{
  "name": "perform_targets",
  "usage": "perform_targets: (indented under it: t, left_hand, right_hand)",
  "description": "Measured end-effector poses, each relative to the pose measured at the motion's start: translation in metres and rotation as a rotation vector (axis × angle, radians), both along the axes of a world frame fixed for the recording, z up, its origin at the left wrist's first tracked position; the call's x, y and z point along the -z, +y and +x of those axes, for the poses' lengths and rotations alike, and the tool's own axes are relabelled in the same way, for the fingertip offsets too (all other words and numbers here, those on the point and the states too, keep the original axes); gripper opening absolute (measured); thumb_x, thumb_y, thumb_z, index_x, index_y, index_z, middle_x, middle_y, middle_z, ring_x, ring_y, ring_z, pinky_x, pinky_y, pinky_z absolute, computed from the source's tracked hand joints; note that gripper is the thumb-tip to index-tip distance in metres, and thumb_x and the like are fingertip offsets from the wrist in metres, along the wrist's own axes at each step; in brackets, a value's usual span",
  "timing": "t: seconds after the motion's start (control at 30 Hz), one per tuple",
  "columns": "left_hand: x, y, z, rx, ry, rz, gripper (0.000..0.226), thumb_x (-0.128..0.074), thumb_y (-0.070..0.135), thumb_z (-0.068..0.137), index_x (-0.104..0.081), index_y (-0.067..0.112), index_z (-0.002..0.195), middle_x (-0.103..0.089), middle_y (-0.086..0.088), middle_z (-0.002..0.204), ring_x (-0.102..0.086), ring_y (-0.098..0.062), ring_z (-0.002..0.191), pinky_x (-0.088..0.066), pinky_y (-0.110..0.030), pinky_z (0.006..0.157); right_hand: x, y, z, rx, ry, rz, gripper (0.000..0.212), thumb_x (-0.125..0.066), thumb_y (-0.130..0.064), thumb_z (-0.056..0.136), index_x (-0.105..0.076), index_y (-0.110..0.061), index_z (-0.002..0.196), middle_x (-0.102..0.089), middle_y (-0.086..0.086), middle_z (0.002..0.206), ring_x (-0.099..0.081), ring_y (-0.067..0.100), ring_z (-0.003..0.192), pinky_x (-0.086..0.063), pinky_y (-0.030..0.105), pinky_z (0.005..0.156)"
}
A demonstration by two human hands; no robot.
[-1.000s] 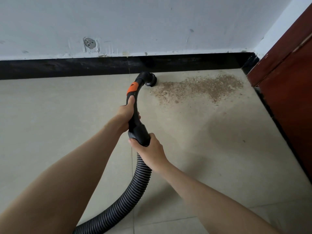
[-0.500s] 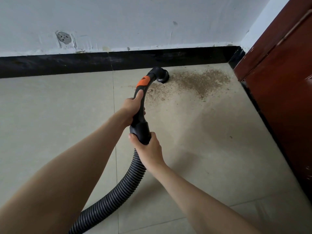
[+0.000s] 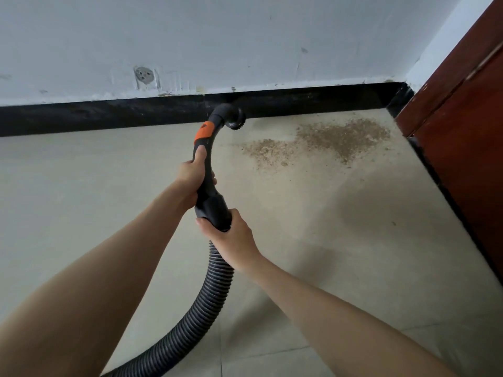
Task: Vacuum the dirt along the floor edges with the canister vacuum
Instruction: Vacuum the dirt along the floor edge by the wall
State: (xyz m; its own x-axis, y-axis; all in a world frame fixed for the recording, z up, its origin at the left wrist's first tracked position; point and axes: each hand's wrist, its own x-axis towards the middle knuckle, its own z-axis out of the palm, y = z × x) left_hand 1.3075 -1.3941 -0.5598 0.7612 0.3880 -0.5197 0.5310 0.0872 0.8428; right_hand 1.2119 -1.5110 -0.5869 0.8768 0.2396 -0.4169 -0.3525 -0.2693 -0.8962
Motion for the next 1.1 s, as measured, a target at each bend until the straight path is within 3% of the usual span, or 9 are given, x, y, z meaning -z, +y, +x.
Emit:
perform_targets:
  t: [0.2,0.57,0.8,1.1]
  left_hand:
    - [0.000,0.026,-0.033,-0.097,0.102,-0.022,0.044,-0.042,0.047,0.098,-0.048,0.006,0.083,-0.053,-0.008,0.070,-0.054,-0.020,0.057,-0.048,-0.031,0.055]
    - [0.005,0.014,-0.040,-0.102,0.088,-0.053,0.044,-0.040,0.047,0.099,-0.047,0.007,0.082,-0.052,-0.008,0.071,-0.054,-0.020,0.058,-0.047,-0.031,0.056]
    - [0.010,-0.007,-0.034,-0.045,0.116,-0.114,0.047,-0.040,0.049,0.098,-0.049,0.005,0.084,-0.051,-0.008,0.070,-0.052,-0.021,0.058,-0.049,-0.033,0.061]
    - [0.017,-0.048,-0.017,0.089,0.100,-0.074,0.046,-0.039,0.049,0.099,-0.049,0.004,0.093,-0.052,-0.008,0.071,-0.053,-0.020,0.058,-0.049,-0.031,0.058]
  right_hand:
    - [-0.004,0.015,-0.017,-0.116,0.058,-0.009,0.044,-0.071,-0.050,0.083,-0.053,-0.016,0.105,-0.064,-0.001,0.098,-0.059,0.008,0.080,-0.042,0.019,0.060]
    - [0.000,0.003,-0.022,-0.135,0.053,-0.082,0.046,-0.069,-0.056,0.081,-0.050,-0.021,0.103,-0.059,-0.009,0.092,-0.056,0.001,0.076,-0.039,0.017,0.056]
    - [0.004,-0.014,-0.023,-0.087,0.072,-0.079,0.044,-0.069,-0.054,0.082,-0.048,-0.022,0.103,-0.059,-0.007,0.093,-0.056,0.002,0.077,-0.039,0.018,0.056]
    - [0.012,-0.043,-0.021,0.011,0.079,-0.084,0.042,-0.069,-0.052,0.083,-0.049,-0.022,0.103,-0.057,-0.009,0.090,-0.056,0.001,0.075,-0.038,0.014,0.054]
